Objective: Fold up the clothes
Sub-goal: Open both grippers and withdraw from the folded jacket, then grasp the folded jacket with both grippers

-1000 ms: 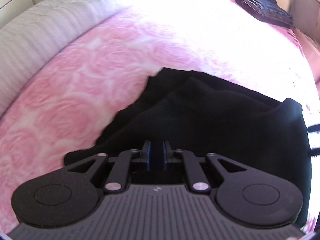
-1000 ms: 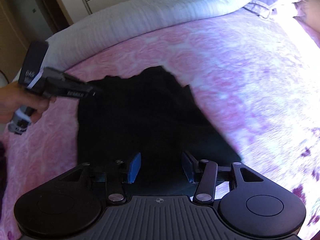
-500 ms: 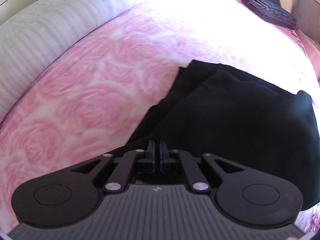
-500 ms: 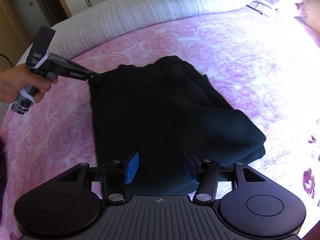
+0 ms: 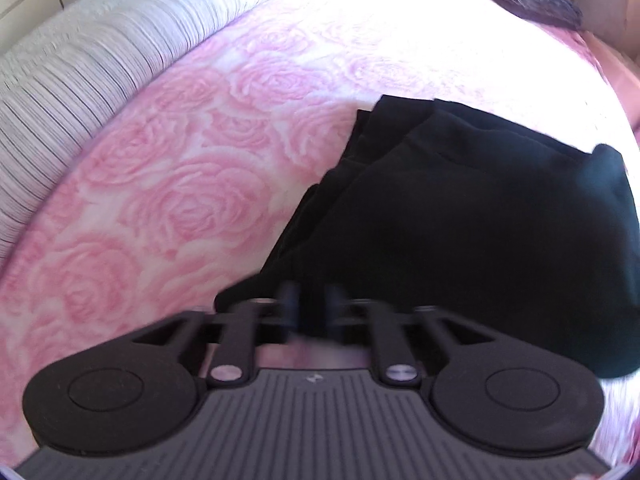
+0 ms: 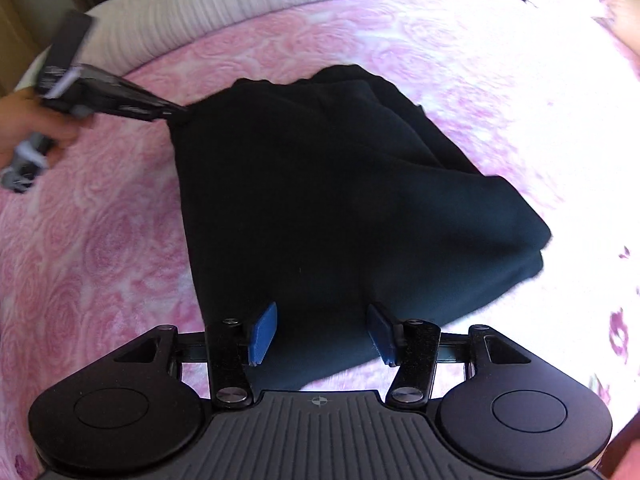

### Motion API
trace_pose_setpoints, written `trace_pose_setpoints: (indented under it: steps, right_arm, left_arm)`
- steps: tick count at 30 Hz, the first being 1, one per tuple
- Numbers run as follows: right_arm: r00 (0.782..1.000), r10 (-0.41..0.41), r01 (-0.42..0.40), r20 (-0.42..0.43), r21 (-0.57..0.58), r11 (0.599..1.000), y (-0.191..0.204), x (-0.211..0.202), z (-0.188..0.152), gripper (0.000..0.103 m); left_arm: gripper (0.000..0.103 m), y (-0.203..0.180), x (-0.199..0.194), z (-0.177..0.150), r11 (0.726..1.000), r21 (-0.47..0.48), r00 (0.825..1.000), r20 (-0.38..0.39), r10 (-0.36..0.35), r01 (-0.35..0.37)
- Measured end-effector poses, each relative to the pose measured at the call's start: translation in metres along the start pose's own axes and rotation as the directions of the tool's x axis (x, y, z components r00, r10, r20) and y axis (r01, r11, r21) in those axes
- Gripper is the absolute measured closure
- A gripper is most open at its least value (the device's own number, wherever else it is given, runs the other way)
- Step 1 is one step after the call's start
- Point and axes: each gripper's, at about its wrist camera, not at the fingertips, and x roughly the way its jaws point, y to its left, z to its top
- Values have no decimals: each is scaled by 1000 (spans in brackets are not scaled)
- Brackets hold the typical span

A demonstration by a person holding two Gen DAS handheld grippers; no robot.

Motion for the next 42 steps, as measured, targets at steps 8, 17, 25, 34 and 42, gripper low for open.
trace_pose_setpoints:
  steps: [8,17,25,34,42]
  right_arm:
    - [990,-83,85,-114,17,996,40,-18,-6,38]
    - [986,-85,81,-143,-34,996,93,-36,-20,38]
    - [987,-72,64,-142,-60,996,109,-44,-28,38]
    - [989,-75,68,-129,-58,996,99,-45,-29,38]
    - [974,-216,221,61,-433,874,138,-18,-60,38]
  left_arm:
    - [65,-28,-56,-36,990,134,998,-24,-50,52]
    - [61,-53,-95,-64,972,209,994,-44,-101,108]
    - [59,-63,-105,-69,965,236,993,-55,-101,112]
    - [54,-84,-103,-74,898,438,999,-8,-45,44]
    - [39,-109,-66,-109,494,849,978,207,22,-190]
